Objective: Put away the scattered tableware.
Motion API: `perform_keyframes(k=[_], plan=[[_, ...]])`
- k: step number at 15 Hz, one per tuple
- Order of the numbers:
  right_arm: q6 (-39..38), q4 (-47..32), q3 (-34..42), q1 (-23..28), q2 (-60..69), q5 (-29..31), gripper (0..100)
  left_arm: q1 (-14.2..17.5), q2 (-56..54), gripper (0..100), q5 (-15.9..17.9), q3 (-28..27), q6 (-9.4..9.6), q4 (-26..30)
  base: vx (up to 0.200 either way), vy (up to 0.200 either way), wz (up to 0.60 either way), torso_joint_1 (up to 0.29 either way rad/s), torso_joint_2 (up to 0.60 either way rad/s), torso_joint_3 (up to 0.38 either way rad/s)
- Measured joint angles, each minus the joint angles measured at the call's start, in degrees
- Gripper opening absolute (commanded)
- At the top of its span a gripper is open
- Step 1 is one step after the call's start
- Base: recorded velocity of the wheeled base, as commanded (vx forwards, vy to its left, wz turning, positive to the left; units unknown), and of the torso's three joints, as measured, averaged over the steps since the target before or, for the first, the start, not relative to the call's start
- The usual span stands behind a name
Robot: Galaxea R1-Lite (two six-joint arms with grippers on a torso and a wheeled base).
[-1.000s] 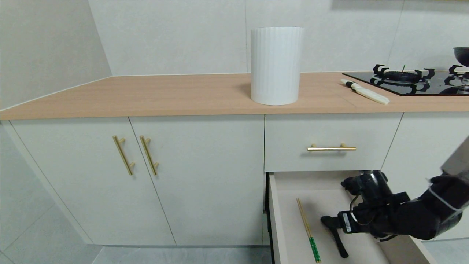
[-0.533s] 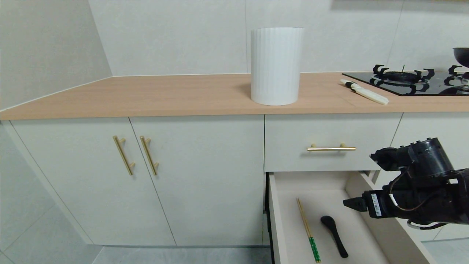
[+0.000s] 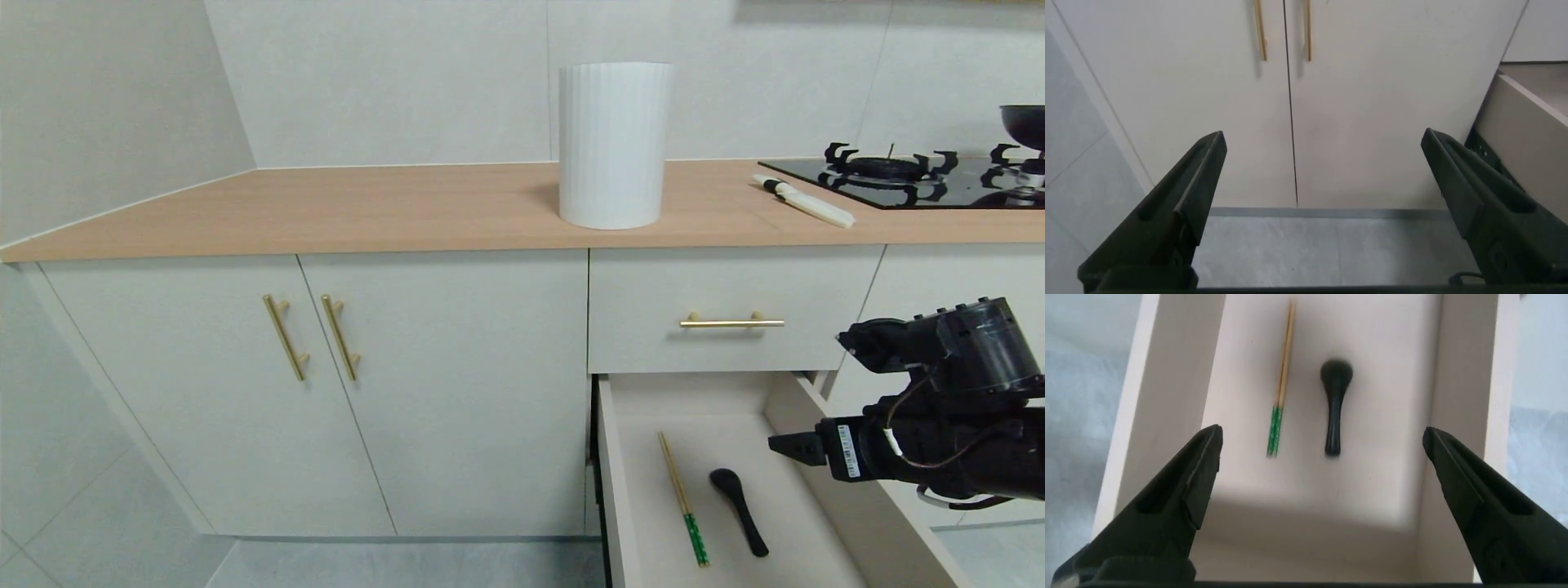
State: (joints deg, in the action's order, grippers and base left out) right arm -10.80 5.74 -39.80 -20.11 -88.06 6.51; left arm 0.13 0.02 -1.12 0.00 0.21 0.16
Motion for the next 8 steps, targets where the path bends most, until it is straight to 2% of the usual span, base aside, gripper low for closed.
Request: perform_keyframes(k=[4,8], plan=[[0.00,0.00,0.00,-0.06,0.33,0.00,100,-0.04,0.00,100,0.01,0.00,0.06,0.02,-0.200,0.000,0.00,0.001,0.00,0.004],[0.00,0.00,0.06,-0.11,0.39,0.00,100,-0.04,0.00,100,0.00,0.00,-0.10,0.02,0.000,0.000,0.00,0.000,0.00,0.000]])
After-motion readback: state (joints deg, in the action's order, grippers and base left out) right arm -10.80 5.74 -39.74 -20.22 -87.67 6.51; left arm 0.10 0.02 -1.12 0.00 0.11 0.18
